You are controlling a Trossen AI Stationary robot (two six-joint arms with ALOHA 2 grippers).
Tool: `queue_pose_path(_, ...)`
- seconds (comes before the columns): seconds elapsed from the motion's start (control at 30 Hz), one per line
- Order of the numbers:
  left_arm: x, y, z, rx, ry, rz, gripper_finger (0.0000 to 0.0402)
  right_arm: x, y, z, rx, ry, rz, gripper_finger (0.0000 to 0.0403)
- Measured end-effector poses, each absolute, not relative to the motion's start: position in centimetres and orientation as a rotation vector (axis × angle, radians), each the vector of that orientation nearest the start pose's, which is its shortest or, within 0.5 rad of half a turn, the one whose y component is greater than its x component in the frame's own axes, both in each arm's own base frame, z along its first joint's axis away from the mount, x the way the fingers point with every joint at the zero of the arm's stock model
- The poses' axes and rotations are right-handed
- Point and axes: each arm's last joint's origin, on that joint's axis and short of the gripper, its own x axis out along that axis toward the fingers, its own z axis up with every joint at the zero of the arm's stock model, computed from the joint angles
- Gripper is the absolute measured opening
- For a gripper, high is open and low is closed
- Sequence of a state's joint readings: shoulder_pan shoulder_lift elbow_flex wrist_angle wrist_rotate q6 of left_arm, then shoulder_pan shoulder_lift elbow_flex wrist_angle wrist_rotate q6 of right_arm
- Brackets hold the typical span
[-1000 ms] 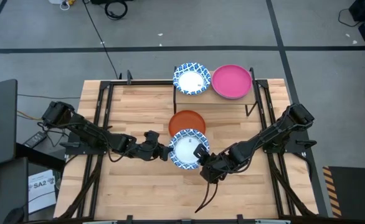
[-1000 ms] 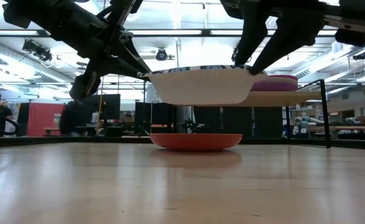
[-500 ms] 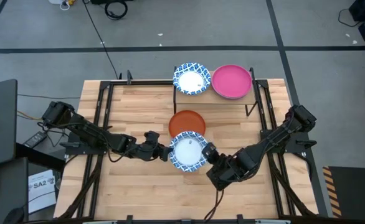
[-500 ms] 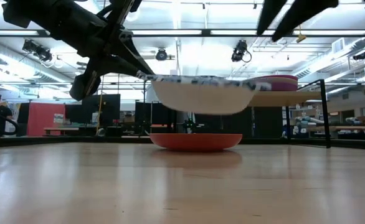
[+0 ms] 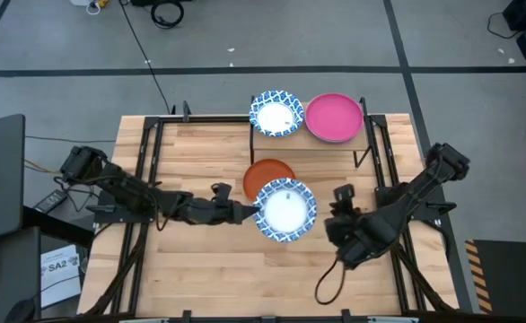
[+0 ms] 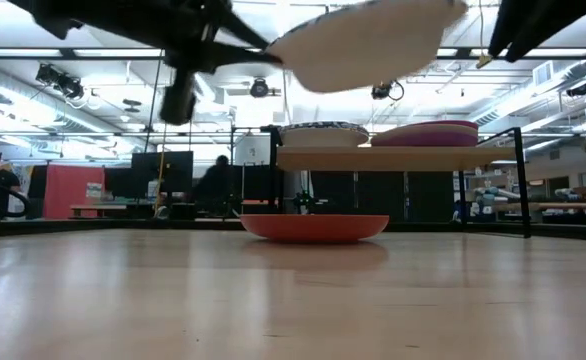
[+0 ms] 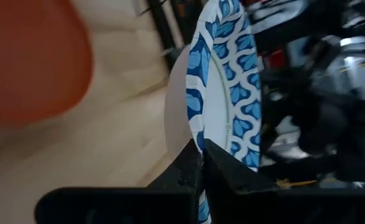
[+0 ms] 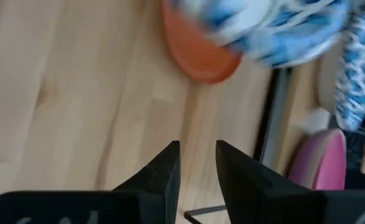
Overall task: Place and stack plates onto a shelf
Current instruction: Stack the white plate on top of the white plate on the shelf
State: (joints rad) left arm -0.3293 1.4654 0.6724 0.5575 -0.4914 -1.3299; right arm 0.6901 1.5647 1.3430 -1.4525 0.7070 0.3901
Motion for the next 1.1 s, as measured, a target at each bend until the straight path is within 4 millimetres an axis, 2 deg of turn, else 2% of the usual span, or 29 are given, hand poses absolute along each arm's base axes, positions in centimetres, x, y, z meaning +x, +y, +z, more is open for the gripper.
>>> queue_pose_path(0.13, 29.1, -6.7, 22.2, -1.238, 0.005, 0.225, 0.0015, 19.5, 14.6, 28.1, -0.678, 1.145, -0.307, 0.0108)
queue_pose_path(0.3, 30.2, -3.6, 23.3, -1.23, -0.047, 0.202, 0.0015, 18.2, 13.7, 27.0, -0.588, 1.1, -0.344, 0.0108)
queue_pose_path(0.5, 31.5, 1.3, 26.2, -1.172, -0.123, 0.165, 0.0015, 17.5, 13.0, 24.3, -0.508, 1.039, -0.334, 0.0109)
queue_pose_path(0.63, 32.1, 5.0, 28.9, -1.114, -0.191, 0.163, 0.0015, 17.4, 12.7, 22.2, -0.46, 1.007, -0.329, 0.0109)
queue_pose_path(0.9, 31.7, 11.6, 33.5, -0.965, -0.127, 0.397, 0.0015, 17.9, 12.0, 19.6, -0.378, 0.972, -0.332, 0.0109)
queue_pose_path(1.0, 31.0, 13.3, 34.5, -0.939, -0.077, 0.482, 0.0015, 18.2, 11.8, 19.3, -0.369, 0.956, -0.328, 0.0109)
queue_pose_path(1.1, 30.3, 14.8, 34.7, -0.941, -0.048, 0.552, 0.0015, 18.6, 11.7, 19.2, -0.372, 0.942, -0.318, 0.0109)
